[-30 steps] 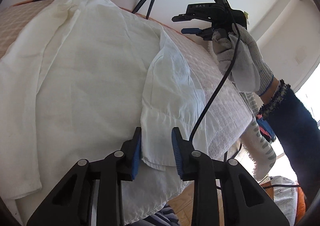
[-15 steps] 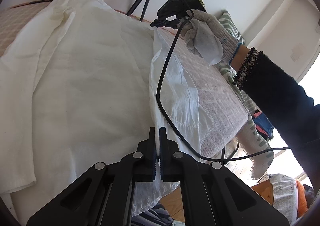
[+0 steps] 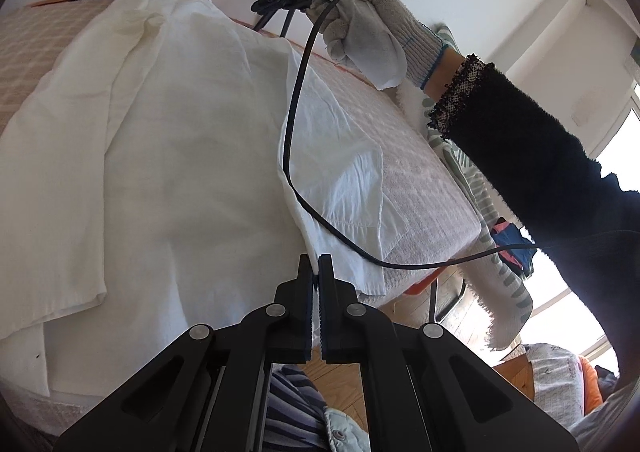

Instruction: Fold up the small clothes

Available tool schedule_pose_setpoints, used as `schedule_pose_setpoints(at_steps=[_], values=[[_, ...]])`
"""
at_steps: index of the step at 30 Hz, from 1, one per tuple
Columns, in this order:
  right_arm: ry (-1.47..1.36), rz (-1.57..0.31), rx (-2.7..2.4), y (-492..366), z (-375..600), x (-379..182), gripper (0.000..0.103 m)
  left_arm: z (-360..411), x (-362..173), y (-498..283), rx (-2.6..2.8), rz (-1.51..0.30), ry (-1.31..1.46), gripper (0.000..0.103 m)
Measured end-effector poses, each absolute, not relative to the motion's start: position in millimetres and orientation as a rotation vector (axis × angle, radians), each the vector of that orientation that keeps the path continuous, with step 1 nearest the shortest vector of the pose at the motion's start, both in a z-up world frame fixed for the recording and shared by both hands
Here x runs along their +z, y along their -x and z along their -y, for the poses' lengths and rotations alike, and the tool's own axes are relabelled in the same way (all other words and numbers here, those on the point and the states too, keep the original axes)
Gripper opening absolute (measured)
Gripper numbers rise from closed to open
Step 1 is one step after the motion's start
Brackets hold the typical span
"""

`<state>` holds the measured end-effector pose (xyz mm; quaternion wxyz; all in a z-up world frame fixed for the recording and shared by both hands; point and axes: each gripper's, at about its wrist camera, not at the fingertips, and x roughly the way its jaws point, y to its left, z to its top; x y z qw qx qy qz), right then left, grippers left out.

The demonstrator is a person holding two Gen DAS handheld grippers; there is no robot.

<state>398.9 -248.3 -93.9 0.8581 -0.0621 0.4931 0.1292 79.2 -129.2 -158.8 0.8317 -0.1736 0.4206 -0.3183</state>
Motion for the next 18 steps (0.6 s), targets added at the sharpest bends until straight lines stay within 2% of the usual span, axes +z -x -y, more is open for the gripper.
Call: schedule_pose_setpoints(at_steps=[2,3,6,7,9,10,12,13,14,15,16,18], values=[[0.159,-1.020,0.196,-400.5,262.8,-89.1,0.052,125.4,-158.9,-81.9,-0.659,-0.888,0.361,0.001],[0.159,-1.002,0.149,-402.6,274.6,-84.7,0.055,124.1,-160.4,-84.4,-0.644,-0.897,0.369,0.006],[0.066,-1.020,0.073,-410.3,316.3,-82.9,0.055,121.5,-166.2,-92.9,-0.612,-0.913,0.408,0.031],[0.033,-1.044,0.073,-410.7,326.6,-88.0,0.055,121.8,-167.7,-95.5,-0.598,-0.913,0.408,0.032],[-0.001,-1.103,0.103,-414.0,337.6,-101.6,0.051,125.1,-168.3,-100.6,-0.594,-0.913,0.399,0.032],[0.004,-1.116,0.104,-413.7,338.5,-107.8,0.044,126.7,-168.3,-102.5,-0.599,-0.909,0.393,0.032],[0.011,-1.138,0.112,-413.6,336.7,-120.0,0.022,130.3,-168.7,-106.1,-0.606,-0.901,0.372,0.032],[0.001,-1.151,0.117,-414.6,336.8,-125.4,0.006,132.4,-168.8,-107.7,-0.612,-0.896,0.365,0.030],[-0.012,-1.164,0.123,-414.5,336.7,-130.3,0.005,134.0,-169.2,-108.4,-0.631,-0.892,0.364,0.027],[-0.012,-1.161,0.122,-412.5,335.0,-133.1,0.003,134.8,-170.0,-109.8,-0.657,-0.891,0.377,0.011],[0.001,-1.154,0.112,-411.7,333.3,-132.7,0.003,134.1,-171.5,-111.4,-0.688,-0.887,0.407,0.000],[0.003,-1.130,0.129,-407.7,329.0,-123.9,0.002,130.7,-171.8,-112.9,-0.687,-0.882,0.429,0.000]])
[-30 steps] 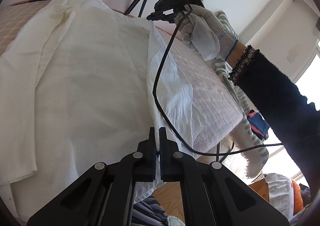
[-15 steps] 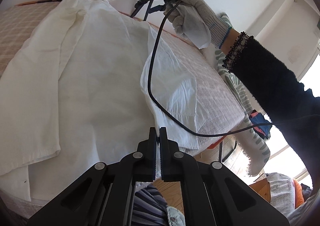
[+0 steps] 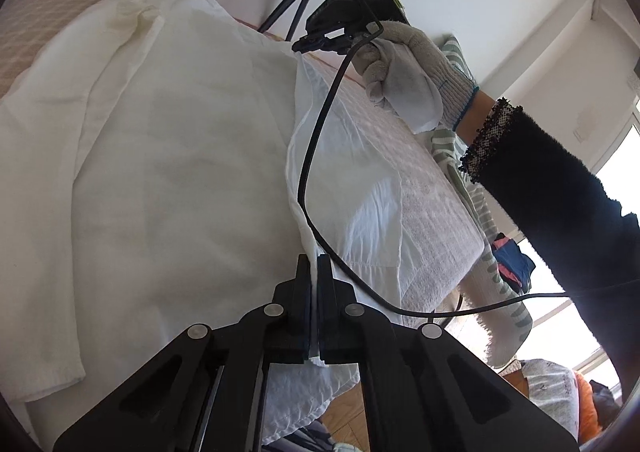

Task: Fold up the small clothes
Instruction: 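Fold the held edge toward the shirt's center with the right tool, release, then withdraw the open right tool from the folded shirt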

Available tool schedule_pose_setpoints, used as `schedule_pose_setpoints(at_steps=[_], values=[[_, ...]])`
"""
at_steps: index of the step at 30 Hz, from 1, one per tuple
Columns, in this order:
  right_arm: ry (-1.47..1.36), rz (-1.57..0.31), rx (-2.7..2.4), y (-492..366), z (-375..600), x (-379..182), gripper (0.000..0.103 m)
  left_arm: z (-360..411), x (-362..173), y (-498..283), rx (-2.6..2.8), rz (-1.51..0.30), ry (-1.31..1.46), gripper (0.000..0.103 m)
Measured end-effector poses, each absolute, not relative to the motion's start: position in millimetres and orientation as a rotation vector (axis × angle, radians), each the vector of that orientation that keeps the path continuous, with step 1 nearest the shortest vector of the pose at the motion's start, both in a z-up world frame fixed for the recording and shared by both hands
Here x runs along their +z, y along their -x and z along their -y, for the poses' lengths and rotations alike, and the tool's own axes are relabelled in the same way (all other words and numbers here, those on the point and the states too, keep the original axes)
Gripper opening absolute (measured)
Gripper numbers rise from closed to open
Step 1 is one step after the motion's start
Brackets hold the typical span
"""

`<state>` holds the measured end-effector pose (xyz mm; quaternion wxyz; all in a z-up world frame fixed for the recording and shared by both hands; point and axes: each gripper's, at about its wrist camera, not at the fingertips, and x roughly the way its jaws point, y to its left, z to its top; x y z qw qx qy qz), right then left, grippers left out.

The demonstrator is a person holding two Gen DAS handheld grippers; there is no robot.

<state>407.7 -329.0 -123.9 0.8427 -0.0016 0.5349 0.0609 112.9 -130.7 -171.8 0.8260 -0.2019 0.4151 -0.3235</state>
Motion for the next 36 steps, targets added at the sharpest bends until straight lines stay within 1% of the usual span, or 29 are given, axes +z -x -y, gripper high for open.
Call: schedule_pose_setpoints(at_steps=[5,8,10,14,16,18,19,20,21,22,26,29,32,36], values=[[0.033,-1.052,0.232,-398.7,297.6,-86.1,0.002,123.5,-161.9,-99.1,-0.688,-0.857,0.420,0.000],[0.049,-1.045,0.291,-400.3,270.8,-81.3,0.002,115.9,-157.0,-91.1,-0.673,-0.845,0.427,0.000],[0.118,-1.035,0.278,-405.6,250.4,-86.9,0.002,112.1,-161.1,-91.3,-0.659,-0.868,0.444,0.000],[0.236,-1.085,0.226,-422.3,230.4,-123.8,0.004,111.7,-174.6,-95.1,-0.634,-0.933,0.433,0.000],[0.234,-1.126,0.192,-428.2,236.3,-135.5,0.008,112.2,-173.0,-95.0,-0.619,-0.944,0.421,0.006],[0.181,-1.110,0.197,-421.8,254.6,-128.9,0.014,107.5,-166.4,-93.1,-0.594,-0.928,0.400,0.014],[0.148,-1.096,0.210,-414.3,265.4,-120.7,0.024,104.8,-163.5,-93.1,-0.589,-0.917,0.393,0.014],[0.113,-1.074,0.229,-405.2,277.2,-111.6,0.037,103.7,-160.2,-92.3,-0.590,-0.903,0.391,0.014],[0.074,-1.050,0.244,-393.2,292.4,-100.7,0.042,100.0,-158.3,-91.9,-0.590,-0.890,0.391,0.014],[0.036,-1.029,0.249,-380.2,308.4,-91.4,0.045,97.5,-155.5,-91.9,-0.588,-0.877,0.390,0.014],[-0.099,-1.009,0.292,-318.6,373.6,-74.6,0.045,91.7,-148.1,-93.3,-0.596,-0.851,0.384,0.014],[-0.172,-1.009,0.315,-258.7,413.8,-79.1,0.045,97.8,-143.9,-91.1,-0.615,-0.836,0.351,0.014],[-0.277,-1.046,0.394,-201.6,432.0,-100.0,0.045,106.3,-142.3,-92.0,-0.635,-0.837,0.319,0.014],[-0.417,-1.096,0.552,-140.2,421.6,-138.3,0.045,120.2,-137.4,-90.2,-0.652,-0.823,0.267,0.014]])
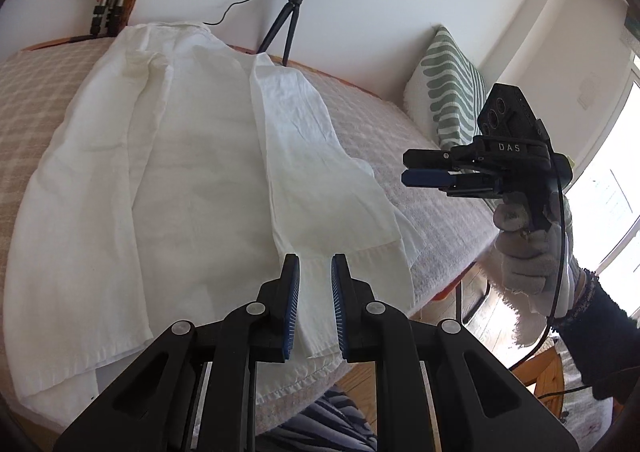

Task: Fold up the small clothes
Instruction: 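Withdraw the open right tool from the folded shirt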

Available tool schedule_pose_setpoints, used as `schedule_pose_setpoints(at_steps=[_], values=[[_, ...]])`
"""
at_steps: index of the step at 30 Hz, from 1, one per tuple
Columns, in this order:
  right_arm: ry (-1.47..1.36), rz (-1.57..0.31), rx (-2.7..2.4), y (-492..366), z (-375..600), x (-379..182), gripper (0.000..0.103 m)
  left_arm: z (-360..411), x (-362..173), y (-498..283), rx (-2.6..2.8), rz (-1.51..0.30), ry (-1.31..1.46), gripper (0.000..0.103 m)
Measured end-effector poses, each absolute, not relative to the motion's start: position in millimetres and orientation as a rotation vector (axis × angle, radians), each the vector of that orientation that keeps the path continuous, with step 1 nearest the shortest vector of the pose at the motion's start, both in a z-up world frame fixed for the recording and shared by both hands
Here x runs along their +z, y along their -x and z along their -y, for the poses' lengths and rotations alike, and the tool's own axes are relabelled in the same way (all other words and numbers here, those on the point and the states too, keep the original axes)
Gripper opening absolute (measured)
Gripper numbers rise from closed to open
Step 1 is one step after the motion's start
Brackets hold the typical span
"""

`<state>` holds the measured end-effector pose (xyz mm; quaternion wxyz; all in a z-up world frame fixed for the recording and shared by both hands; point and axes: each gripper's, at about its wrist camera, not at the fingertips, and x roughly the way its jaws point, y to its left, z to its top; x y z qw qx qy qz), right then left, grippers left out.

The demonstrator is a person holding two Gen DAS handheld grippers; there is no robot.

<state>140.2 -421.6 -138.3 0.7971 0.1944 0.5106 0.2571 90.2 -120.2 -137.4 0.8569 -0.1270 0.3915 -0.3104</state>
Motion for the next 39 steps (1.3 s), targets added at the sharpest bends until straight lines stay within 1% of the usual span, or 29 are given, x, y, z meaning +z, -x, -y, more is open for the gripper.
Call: schedule_pose_setpoints(at_steps=[2,5,6,7,8,12,13,15,17,18,20,21,23,27,36,37,38,39], values=[[-0.453,-1.110,0.610,-120.9,407.7,-153.3,0.047,124.3,-135.8,-90.2,-0.664,-0.817,0.249,0.014],[-0.404,-1.130,0.573,-104.8,387.1,-172.3,0.047,126.0,-137.0,-91.3,-0.677,-0.822,0.239,0.014],[-0.399,-1.142,0.572,-102.4,382.4,-178.7,0.045,126.7,-137.6,-93.1,-0.675,-0.830,0.236,0.014],[-0.409,-1.153,0.576,-100.8,379.5,-183.7,0.030,127.1,-137.5,-95.5,-0.665,-0.835,0.237,0.015],[-0.419,-1.152,0.572,-99.8,378.3,-185.5,0.007,127.2,-136.8,-97.4,-0.661,-0.834,0.244,0.015],[-0.571,-1.159,0.576,-94.6,389.5,-182.5,0.007,135.9,-128.3,-104.7,-0.659,-0.796,0.229,0.018],[-0.570,-1.156,0.563,-91.6,391.7,-179.2,0.007,140.4,-126.8,-105.9,-0.656,-0.790,0.206,0.021],[-0.448,-1.150,0.501,-84.3,387.5,-171.0,0.009,149.2,-128.5,-108.6,-0.636,-0.799,0.150,0.025],[-0.388,-1.158,0.468,-79.3,388.3,-166.2,0.023,155.0,-136.8,-114.1,-0.625,-0.835,0.118,0.025],[-0.404,-1.134,0.469,-77.3,394.2,-162.0,0.027,156.8,-141.3,-116.5,-0.615,-0.854,0.103,0.025],[-0.397,-1.065,0.407,-76.1,408.4,-152.0,0.047,155.9,-145.8,-116.3,-0.600,-0.856,0.094,0.025],[-0.374,-1.029,0.359,-76.8,416.2,-148.3,0.049,154.0,-145.6,-114.6,-0.597,-0.850,0.100,0.025],[-0.369,-1.004,0.273,-82.3,432.5,-149.3,0.049,150.8,-142.6,-109.7,-0.596,-0.832,0.109,0.025],[-0.446,-1.022,0.240,-94.3,453.0,-165.9,0.049,150.2,-134.9,-102.0,-0.615,-0.790,0.104,0.025],[-0.383,-1.009,0.252,-88.6,438.5,-171.3,0.049,175.3,-117.1,-95.9,-0.686,-0.720,0.043,0.025],[-0.365,-1.011,0.259,-88.0,434.9,-171.5,0.046,181.0,-115.7,-97.0,-0.683,-0.708,0.016,0.025],[-0.348,-1.015,0.264,-87.5,431.6,-172.0,0.027,188.0,-115.6,-100.4,-0.681,-0.709,-0.004,0.025],[-0.336,-1.026,0.268,-87.8,428.7,-173.4,0.013,192.3,-117.2,-104.0,-0.681,-0.715,-0.010,0.025]])
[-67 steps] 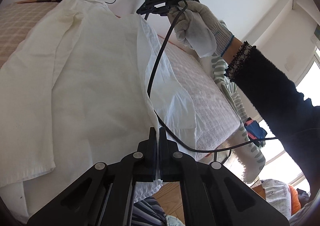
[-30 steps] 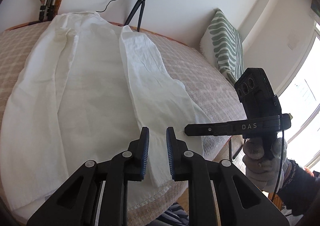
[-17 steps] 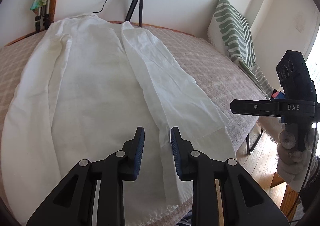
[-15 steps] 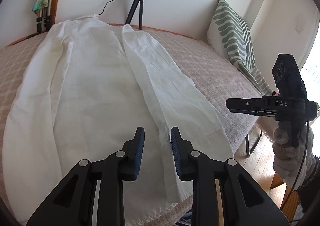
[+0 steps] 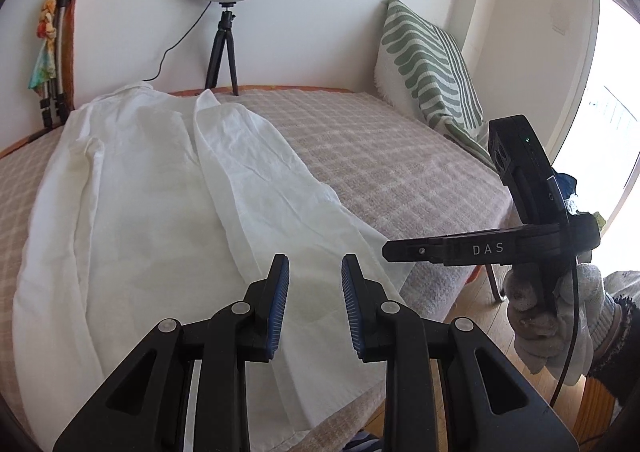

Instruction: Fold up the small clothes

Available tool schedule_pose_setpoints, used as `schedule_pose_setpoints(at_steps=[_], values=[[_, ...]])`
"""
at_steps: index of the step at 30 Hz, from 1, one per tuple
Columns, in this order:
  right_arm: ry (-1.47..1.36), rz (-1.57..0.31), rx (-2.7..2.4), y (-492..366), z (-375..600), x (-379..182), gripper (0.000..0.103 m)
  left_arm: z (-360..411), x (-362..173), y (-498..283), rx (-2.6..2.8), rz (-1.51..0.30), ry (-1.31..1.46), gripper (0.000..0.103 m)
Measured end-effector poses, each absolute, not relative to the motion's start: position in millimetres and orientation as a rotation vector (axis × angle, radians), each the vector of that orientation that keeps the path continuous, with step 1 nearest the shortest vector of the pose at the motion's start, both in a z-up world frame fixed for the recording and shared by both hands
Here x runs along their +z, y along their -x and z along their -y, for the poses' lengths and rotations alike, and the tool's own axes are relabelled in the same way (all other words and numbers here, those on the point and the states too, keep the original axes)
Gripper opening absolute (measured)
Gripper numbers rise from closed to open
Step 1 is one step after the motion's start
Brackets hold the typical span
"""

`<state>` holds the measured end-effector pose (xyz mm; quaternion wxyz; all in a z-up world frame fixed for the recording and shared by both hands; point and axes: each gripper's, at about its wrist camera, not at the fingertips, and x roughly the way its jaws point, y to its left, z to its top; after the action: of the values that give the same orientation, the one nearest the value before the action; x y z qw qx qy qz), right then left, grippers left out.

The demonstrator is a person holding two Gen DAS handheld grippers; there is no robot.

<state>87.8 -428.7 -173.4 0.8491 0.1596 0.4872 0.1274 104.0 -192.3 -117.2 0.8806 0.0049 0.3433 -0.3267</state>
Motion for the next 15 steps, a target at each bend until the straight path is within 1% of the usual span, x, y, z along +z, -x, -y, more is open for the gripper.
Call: schedule_pose_setpoints(at_steps=[1,3,9,12,14,15], values=[[-0.345,-1.051,0.285,-88.7,426.9,-176.6,0.005,196.5,-120.2,-109.3,-0.670,-0.723,-0.019,0.025],[-0.392,-1.049,0.307,-86.6,429.4,-176.4,0.003,203.5,-128.4,-117.5,-0.660,-0.753,-0.033,0.025],[-0.585,-0.930,0.416,-64.9,451.7,-152.6,0.003,216.2,-148.6,-108.5,-0.704,-0.792,-0.093,0.025],[-0.571,-0.958,0.406,-66.8,449.1,-164.5,0.003,221.0,-157.1,-105.3,-0.719,-0.813,-0.100,0.025],[-0.592,-0.986,0.403,-70.5,448.5,-173.7,0.005,221.2,-159.1,-104.2,-0.715,-0.810,-0.093,0.025],[-0.594,-0.996,0.393,-71.7,448.5,-177.4,0.008,220.9,-158.9,-103.7,-0.714,-0.809,-0.089,0.025]])
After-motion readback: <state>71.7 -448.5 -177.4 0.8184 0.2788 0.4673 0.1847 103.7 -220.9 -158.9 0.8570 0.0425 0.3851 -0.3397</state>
